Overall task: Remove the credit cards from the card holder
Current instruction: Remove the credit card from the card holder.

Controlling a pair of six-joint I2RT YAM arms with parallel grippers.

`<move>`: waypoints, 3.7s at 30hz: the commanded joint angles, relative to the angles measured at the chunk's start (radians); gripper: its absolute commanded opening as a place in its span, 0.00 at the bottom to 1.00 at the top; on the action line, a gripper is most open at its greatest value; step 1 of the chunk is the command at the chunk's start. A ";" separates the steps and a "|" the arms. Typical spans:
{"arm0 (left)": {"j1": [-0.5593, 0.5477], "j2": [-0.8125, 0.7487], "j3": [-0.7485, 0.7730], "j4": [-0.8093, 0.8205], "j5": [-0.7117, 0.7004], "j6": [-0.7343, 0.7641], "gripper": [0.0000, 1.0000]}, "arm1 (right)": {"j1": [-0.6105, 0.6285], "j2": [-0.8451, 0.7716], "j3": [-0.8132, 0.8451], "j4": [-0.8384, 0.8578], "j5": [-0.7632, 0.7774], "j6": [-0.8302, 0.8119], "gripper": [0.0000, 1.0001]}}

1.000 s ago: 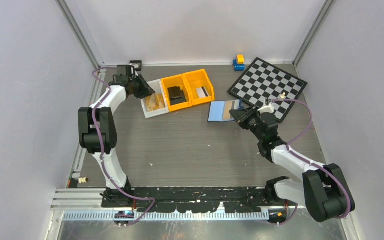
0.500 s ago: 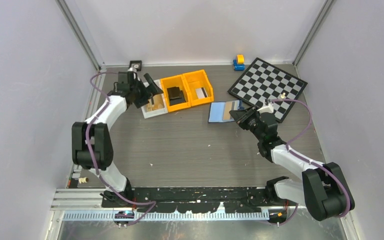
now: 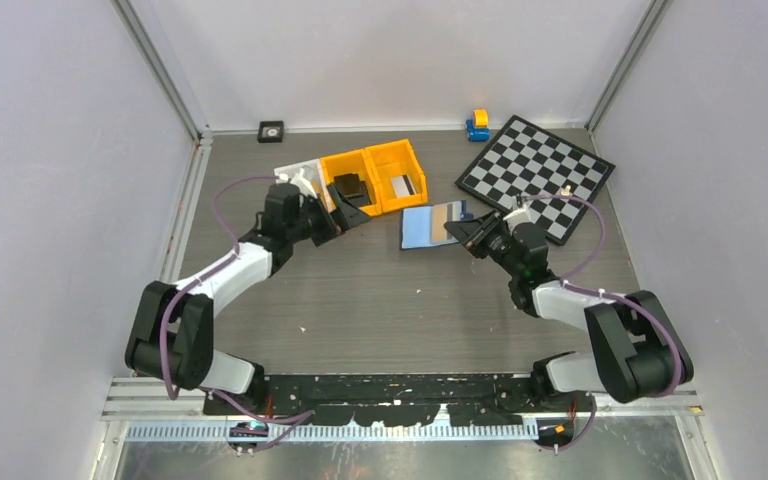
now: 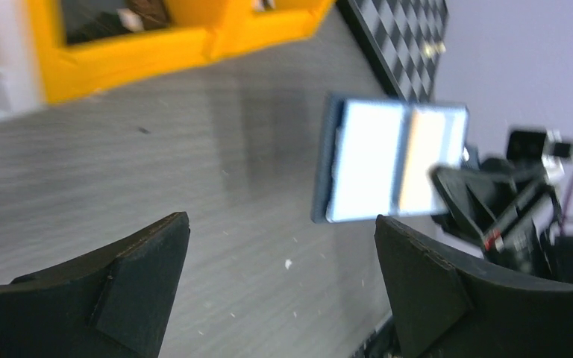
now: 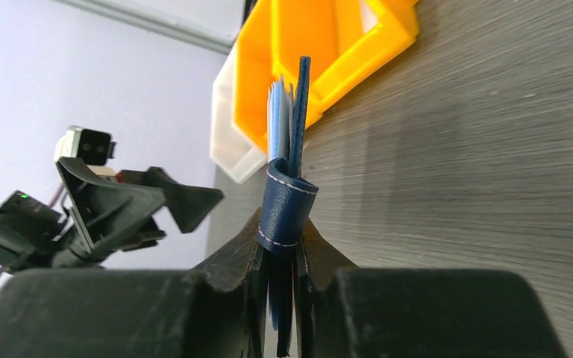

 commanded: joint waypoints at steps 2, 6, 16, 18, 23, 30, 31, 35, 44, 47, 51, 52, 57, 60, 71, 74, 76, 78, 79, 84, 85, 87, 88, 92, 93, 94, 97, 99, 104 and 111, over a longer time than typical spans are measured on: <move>-0.120 -0.075 -0.094 0.284 0.101 -0.002 1.00 | 0.009 0.091 0.036 0.338 -0.152 0.144 0.01; -0.131 -0.054 -0.140 0.468 0.177 -0.078 0.99 | 0.049 0.140 0.062 0.398 -0.190 0.152 0.00; -0.169 -0.027 -0.164 0.490 0.161 -0.088 0.94 | 0.118 0.161 0.095 0.444 -0.233 0.146 0.01; -0.169 -0.019 -0.164 0.498 0.172 -0.094 0.90 | 0.121 0.167 0.097 0.448 -0.236 0.148 0.00; -0.169 0.014 -0.170 0.588 0.227 -0.135 0.53 | 0.142 0.194 0.114 0.455 -0.247 0.144 0.01; -0.167 0.016 -0.170 0.586 0.223 -0.127 0.13 | 0.174 0.194 0.137 0.397 -0.252 0.107 0.07; -0.166 0.009 -0.169 0.568 0.213 -0.115 0.07 | 0.175 0.188 0.140 0.373 -0.247 0.099 0.15; -0.165 -0.031 -0.168 0.495 0.169 -0.071 0.00 | 0.174 0.142 0.127 0.279 -0.182 0.045 0.46; -0.162 -0.080 -0.168 0.423 0.133 -0.030 0.00 | 0.175 0.069 0.130 0.152 -0.142 -0.022 0.19; -0.162 -0.080 -0.169 0.440 0.147 -0.032 0.01 | 0.175 0.088 0.150 0.136 -0.159 -0.023 0.06; -0.162 -0.084 -0.170 0.461 0.165 -0.037 0.20 | 0.192 0.108 0.171 0.121 -0.174 -0.034 0.04; -0.162 -0.085 -0.168 0.462 0.170 -0.037 0.27 | 0.198 0.109 0.176 0.112 -0.175 -0.040 0.04; -0.162 -0.096 -0.176 0.484 0.175 -0.043 0.48 | 0.225 0.111 0.189 0.103 -0.184 -0.059 0.01; -0.162 -0.097 -0.181 0.485 0.168 -0.043 0.54 | 0.233 0.123 0.183 0.164 -0.211 -0.041 0.01; -0.112 -0.065 -0.200 0.542 0.198 -0.107 0.12 | 0.241 0.118 0.150 0.323 -0.251 0.008 0.21; -0.103 -0.063 -0.204 0.549 0.200 -0.115 0.00 | 0.240 0.097 0.142 0.294 -0.226 -0.008 0.35; -0.099 -0.061 -0.204 0.551 0.207 -0.118 0.00 | 0.239 0.080 0.134 0.267 -0.201 -0.022 0.40; -0.096 -0.064 -0.207 0.555 0.208 -0.121 0.00 | 0.239 0.059 0.128 0.247 -0.182 -0.030 0.44; -0.094 -0.066 -0.208 0.554 0.209 -0.122 0.00 | 0.239 0.052 0.126 0.239 -0.175 -0.035 0.45; -0.090 -0.075 -0.215 0.585 0.226 -0.139 0.00 | 0.239 0.032 0.130 0.185 -0.152 -0.049 0.26; -0.090 -0.074 -0.215 0.593 0.231 -0.144 0.00 | 0.239 0.033 0.130 0.190 -0.154 -0.046 0.22; -0.089 -0.073 -0.214 0.602 0.240 -0.150 0.00 | 0.237 0.037 0.129 0.205 -0.161 -0.038 0.16; -0.087 -0.073 -0.215 0.601 0.240 -0.151 0.00 | 0.237 0.041 0.128 0.214 -0.170 -0.032 0.15; -0.077 -0.082 -0.205 0.493 0.197 -0.113 0.00 | 0.238 0.097 0.125 0.399 -0.259 0.043 0.06; -0.077 -0.080 -0.198 0.465 0.189 -0.102 0.00 | 0.237 0.105 0.127 0.419 -0.268 0.052 0.05; -0.077 -0.075 -0.196 0.462 0.188 -0.098 0.00 | 0.238 0.111 0.128 0.432 -0.276 0.055 0.04; -0.077 -0.059 -0.194 0.463 0.188 -0.100 0.00 | 0.242 0.125 0.135 0.460 -0.301 0.069 0.05; -0.077 -0.053 -0.191 0.461 0.190 -0.098 0.00 | 0.244 0.134 0.139 0.478 -0.310 0.082 0.05; -0.077 -0.050 -0.189 0.456 0.190 -0.096 0.00 | 0.247 0.136 0.142 0.487 -0.317 0.086 0.04; -0.077 -0.054 -0.181 0.432 0.188 -0.094 0.18 | 0.247 0.039 0.163 0.166 -0.182 -0.048 0.01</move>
